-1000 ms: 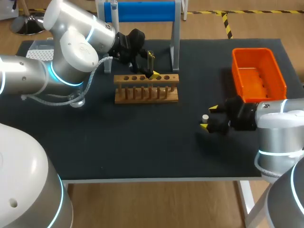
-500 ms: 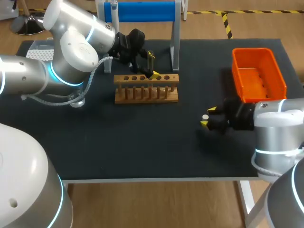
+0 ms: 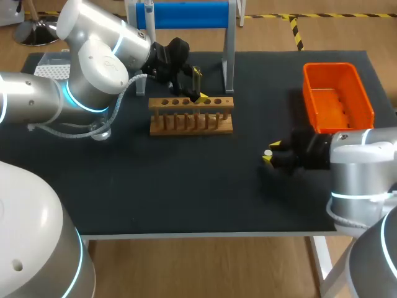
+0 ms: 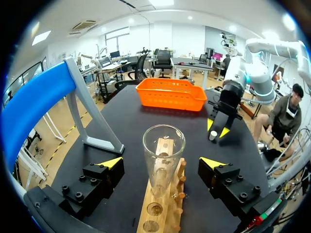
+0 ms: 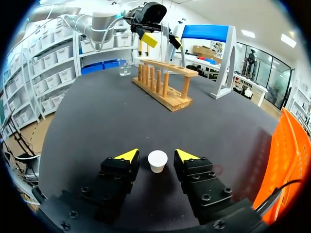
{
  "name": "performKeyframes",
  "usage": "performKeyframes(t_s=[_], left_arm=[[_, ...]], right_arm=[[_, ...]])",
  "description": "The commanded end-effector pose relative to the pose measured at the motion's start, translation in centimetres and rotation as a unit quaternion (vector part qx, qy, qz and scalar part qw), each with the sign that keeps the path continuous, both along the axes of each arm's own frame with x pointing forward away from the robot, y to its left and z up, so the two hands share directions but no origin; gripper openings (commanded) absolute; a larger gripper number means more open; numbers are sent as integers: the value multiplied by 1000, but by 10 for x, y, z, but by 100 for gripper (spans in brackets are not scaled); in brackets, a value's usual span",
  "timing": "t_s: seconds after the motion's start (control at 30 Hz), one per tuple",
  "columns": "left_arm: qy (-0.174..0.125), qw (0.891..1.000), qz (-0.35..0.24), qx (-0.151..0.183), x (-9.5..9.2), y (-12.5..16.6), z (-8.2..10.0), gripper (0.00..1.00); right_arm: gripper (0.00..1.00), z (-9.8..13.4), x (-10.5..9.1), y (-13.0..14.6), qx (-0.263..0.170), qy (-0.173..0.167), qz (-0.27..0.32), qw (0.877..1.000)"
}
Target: Invert the test tube, pick up the pipette, mount the tip to pipette, aspirate from beaker and dispense into the tube, eject the tip, return the pipette, and cap with the stopper.
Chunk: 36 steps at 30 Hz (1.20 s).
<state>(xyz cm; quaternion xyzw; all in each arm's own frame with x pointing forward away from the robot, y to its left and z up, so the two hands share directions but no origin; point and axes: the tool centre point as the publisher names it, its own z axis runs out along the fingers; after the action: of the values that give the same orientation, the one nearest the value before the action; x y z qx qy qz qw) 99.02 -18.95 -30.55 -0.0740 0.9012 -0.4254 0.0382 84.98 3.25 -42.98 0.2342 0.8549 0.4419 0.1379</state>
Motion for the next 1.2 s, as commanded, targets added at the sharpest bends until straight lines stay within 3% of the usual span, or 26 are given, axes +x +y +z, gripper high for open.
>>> performKeyframes(t_s=[0.03, 0.73, 1.2], left_arm=[[2, 1000, -1, 1, 1, 0, 1, 100], [2, 1000, -1, 1, 1, 0, 1, 100], [2, 1000, -1, 1, 1, 0, 1, 100]], right_arm=[[45, -1, 1, 2, 0, -1, -1, 1000], [42, -3, 2, 4, -3, 4, -1, 1000], [32, -4, 2, 4, -3, 7, -1, 1000]])
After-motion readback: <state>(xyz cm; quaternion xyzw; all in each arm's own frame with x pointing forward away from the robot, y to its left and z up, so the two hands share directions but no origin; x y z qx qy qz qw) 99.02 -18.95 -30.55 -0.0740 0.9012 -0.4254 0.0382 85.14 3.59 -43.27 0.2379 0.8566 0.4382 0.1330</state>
